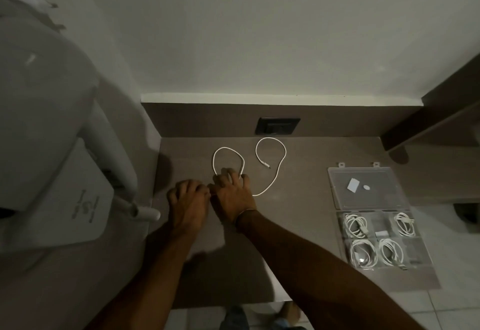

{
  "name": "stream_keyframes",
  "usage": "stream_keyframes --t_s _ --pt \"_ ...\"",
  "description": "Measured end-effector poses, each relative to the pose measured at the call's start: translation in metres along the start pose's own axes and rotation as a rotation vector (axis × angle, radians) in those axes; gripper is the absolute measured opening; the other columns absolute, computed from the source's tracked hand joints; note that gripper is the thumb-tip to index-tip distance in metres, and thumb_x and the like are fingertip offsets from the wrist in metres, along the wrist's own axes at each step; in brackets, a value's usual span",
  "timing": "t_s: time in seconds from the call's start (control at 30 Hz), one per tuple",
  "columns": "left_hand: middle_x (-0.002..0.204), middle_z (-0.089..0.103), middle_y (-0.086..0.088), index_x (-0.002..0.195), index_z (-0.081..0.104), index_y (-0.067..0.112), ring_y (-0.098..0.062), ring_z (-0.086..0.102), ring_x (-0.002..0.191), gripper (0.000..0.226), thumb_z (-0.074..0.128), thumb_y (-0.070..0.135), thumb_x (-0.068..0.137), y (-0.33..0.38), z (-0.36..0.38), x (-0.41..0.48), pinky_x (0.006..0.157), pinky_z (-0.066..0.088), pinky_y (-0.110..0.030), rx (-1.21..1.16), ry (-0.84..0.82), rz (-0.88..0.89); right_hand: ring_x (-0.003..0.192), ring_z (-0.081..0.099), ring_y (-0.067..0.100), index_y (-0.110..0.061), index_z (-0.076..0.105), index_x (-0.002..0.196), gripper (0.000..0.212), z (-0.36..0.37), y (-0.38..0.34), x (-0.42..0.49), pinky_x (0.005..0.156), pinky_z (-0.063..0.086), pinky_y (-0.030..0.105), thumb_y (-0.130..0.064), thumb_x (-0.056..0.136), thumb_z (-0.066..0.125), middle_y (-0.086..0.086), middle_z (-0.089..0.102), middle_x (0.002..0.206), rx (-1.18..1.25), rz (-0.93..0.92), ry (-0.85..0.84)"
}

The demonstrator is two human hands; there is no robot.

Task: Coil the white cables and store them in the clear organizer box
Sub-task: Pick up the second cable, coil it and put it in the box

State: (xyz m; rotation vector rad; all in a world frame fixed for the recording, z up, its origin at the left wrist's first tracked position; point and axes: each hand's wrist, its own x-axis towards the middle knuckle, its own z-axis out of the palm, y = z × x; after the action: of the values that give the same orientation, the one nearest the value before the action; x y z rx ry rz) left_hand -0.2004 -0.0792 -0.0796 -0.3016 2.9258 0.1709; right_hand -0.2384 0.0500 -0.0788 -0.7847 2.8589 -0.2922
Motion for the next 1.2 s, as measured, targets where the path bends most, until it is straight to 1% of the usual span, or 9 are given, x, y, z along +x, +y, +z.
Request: stream_keyframes --t_s 0.2,0.37,0.47,0.57,0.63,0.83,0.97,1.1,1.2 --pt "0.072 0.07 0.004 0.087 0.074 0.012 0.003 0.06 0.06 0.022 0.058 0.022 0.099 0.018 -0.068 -0.058 0.06 0.045 -0.003 -0.7 -0.105 0.028 0.101 0.067 0.02 -0.034 0.063 0.095 0.02 -0.048 0.041 -0.033 0.108 0.023 0.046 -0.046 0.096 0.048 -0.007 0.074 0.098 0.263 -0.138 0.002" --pt "0.073 0.069 -0.011 0.092 0.07 0.001 -0.016 0.062 0.059 0.025 0.049 0.009 0.103 0.049 -0.128 -0.104 0.053 0.054 -0.02 -1.176 -0.348 -0.018 0.087 0.073 0.004 -0.026 0.08 0.095 0.009 -0.12 0.054 -0.086 0.079 0.059 0.026 -0.03 0.094 0.072 -0.008 0.08 0.094 0.805 -0.049 -0.033" --pt "0.07 0.071 -0.009 0.088 0.071 0.005 -0.015 0.067 0.057 0.026 0.052 0.018 0.099 0.065 -0.155 -0.126 0.051 0.057 -0.026 -1.746 -0.465 -0.128 0.063 0.067 -0.001 -0.015 0.081 0.094 0.01 -0.152 0.051 -0.122 0.057 0.052 0.013 -0.009 0.093 0.073 -0.009 0.077 0.073 1.174 0.09 0.07" --pt "0.098 0.08 -0.013 0.1 0.076 0.01 -0.022 0.077 0.09 0.025 0.063 0.027 0.088 0.074 -0.171 -0.136 0.069 0.062 -0.031 -2.233 -0.257 -0.153 0.054 0.055 0.005 -0.009 0.079 0.092 0.017 -0.168 0.035 -0.165 0.052 0.045 0.018 -0.01 0.101 0.064 -0.007 0.068 0.065 1.251 0.121 0.042" --pt "0.109 0.078 -0.013 0.107 0.071 0.011 -0.025 0.074 0.104 0.022 0.057 0.023 0.094 0.083 -0.18 -0.14 0.079 0.062 -0.029 -2.129 -0.025 -0.057 0.063 0.058 0.006 -0.015 0.076 0.081 0.027 -0.181 0.026 -0.195 0.064 0.048 0.025 -0.011 0.103 0.061 -0.004 0.066 0.067 1.177 0.015 0.003" --pt "0.098 0.075 0.013 0.096 0.066 0.038 0.0 0.069 0.094 0.026 0.041 0.044 0.102 0.091 -0.189 -0.177 0.084 0.054 -0.02 -0.83 0.315 0.329 0.072 0.063 0.003 -0.032 0.068 0.097 0.032 -0.264 0.032 -0.227 0.069 0.057 0.037 -0.055 0.102 0.046 -0.01 0.066 0.078 0.526 -0.2 0.127" --pt "0.072 0.076 -0.005 0.078 0.072 0.022 -0.014 0.071 0.067 0.033 0.045 0.035 0.094 0.118 -0.206 -0.214 0.065 0.057 -0.027 -1.344 -0.079 0.368 0.083 0.07 0.003 -0.026 0.079 0.101 0.018 -0.289 0.042 -0.215 0.075 0.059 0.025 -0.036 0.1 0.063 -0.008 0.079 0.095 0.628 -0.24 0.308" --pt "0.084 0.078 -0.016 0.089 0.075 0.004 -0.024 0.076 0.077 0.028 0.053 0.02 0.096 0.137 -0.217 -0.224 0.065 0.061 -0.029 -2.172 -0.032 0.033 0.069 0.061 0.004 -0.007 0.081 0.095 0.025 -0.242 0.03 -0.235 0.067 0.052 0.027 -0.025 0.101 0.065 0.007 0.076 0.078 1.005 -0.105 0.252" --pt "0.094 0.081 -0.01 0.091 0.071 0.012 -0.026 0.077 0.091 0.03 0.044 0.014 0.104 0.137 -0.22 -0.222 0.074 0.063 -0.031 -1.808 0.276 0.043 0.062 0.055 -0.002 -0.012 0.073 0.101 0.037 -0.224 0.014 -0.266 0.063 0.05 0.033 -0.045 0.101 0.055 0.003 0.065 0.068 0.819 -0.168 0.103"
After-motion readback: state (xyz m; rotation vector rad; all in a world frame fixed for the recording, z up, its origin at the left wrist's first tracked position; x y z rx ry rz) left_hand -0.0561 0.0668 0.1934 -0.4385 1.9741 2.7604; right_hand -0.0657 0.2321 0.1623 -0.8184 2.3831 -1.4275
